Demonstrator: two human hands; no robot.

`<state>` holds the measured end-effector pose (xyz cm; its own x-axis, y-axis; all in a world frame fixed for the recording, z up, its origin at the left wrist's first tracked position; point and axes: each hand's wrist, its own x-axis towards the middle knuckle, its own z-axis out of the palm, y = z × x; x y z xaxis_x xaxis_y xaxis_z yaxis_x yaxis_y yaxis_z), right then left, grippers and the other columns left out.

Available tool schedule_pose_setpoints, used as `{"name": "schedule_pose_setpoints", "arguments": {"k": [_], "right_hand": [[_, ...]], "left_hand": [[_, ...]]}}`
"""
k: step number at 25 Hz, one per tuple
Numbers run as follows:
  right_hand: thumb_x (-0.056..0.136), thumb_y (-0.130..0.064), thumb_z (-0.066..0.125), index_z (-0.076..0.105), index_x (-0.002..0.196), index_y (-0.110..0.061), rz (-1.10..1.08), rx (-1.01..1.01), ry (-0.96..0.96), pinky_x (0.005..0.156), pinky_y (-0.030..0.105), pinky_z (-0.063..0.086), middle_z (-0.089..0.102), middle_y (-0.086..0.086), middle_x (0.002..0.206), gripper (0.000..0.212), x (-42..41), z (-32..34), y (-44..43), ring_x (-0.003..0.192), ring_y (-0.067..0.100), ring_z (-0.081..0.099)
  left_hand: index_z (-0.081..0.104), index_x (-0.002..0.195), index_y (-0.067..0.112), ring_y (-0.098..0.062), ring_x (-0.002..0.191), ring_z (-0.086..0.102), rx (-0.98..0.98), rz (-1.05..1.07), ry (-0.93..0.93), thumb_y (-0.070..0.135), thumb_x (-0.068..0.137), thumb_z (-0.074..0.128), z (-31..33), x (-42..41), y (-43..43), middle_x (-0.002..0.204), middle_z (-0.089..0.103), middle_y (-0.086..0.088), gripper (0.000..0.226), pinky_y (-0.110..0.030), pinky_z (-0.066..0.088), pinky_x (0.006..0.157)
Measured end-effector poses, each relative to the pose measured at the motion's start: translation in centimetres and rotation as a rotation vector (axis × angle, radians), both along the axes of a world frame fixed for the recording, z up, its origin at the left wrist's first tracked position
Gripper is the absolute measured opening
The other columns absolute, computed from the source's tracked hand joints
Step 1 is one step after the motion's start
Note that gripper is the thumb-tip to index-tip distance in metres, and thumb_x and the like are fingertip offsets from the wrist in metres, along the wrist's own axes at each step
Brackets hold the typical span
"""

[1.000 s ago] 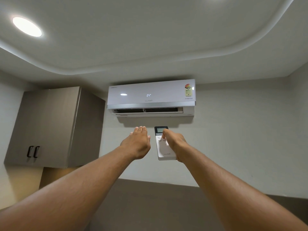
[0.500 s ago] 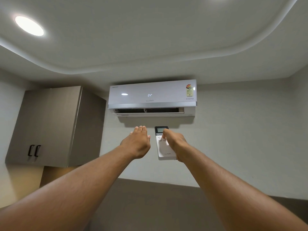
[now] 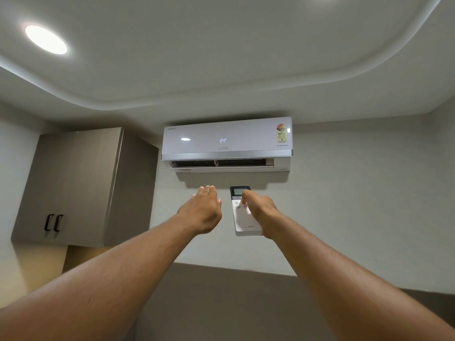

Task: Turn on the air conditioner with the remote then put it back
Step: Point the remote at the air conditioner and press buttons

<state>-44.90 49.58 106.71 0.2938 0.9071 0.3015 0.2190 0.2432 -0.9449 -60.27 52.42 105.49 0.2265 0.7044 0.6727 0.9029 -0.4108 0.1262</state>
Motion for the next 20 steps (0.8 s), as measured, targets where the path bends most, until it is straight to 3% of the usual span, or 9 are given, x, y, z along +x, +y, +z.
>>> {"name": "schedule_pose_setpoints", "arguments": {"k": [20], "right_hand": [[0.071, -0.027, 0.057, 0.062, 0.091, -0.012, 0.018, 0.01, 0.006, 0.064, 0.03, 0.049, 0.067, 0.012, 0.085, 0.025, -0.8, 0.0, 0.4, 0.077, 0.032, 0.066]], "left_hand": [[0.008, 0.155, 0.006, -0.023, 0.152, 0.006, -0.012, 0.005, 0.005, 0.033, 0.103, 0.019, 0.0, -1.2, 0.4, 0.165, 0.008, -0.009, 0.059, -0.041, 0.011, 0.123]]}}
